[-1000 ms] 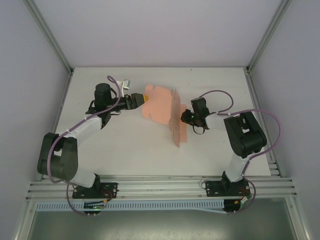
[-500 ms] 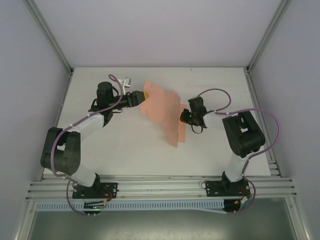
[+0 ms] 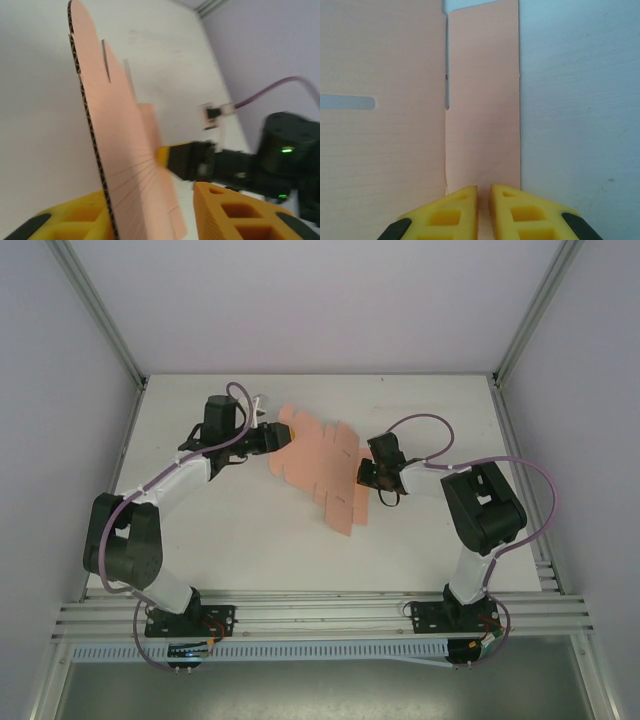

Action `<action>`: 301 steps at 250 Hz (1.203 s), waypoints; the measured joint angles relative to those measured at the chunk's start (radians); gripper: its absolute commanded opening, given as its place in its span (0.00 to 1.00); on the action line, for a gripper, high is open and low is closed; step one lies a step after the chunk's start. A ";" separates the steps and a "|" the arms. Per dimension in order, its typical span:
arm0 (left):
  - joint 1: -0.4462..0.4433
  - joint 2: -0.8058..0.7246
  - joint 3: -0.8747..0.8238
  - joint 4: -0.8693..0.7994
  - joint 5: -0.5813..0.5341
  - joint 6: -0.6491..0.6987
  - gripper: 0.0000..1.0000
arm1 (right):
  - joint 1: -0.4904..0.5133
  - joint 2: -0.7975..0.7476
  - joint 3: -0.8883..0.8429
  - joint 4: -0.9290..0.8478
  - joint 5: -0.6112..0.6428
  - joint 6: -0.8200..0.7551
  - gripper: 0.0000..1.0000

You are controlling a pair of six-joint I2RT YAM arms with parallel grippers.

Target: Assemble paper box

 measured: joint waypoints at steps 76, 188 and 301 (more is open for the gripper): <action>-0.077 0.069 0.130 -0.279 -0.276 0.159 0.14 | 0.000 0.002 0.004 -0.004 0.016 0.000 0.16; -0.148 0.077 0.103 -0.342 -0.429 0.211 0.00 | 0.013 -0.114 -0.057 -0.094 -0.002 -0.027 0.50; -0.146 -0.377 -0.149 -0.005 -0.214 0.171 0.00 | -0.242 -0.575 -0.454 0.168 -0.306 -0.023 0.61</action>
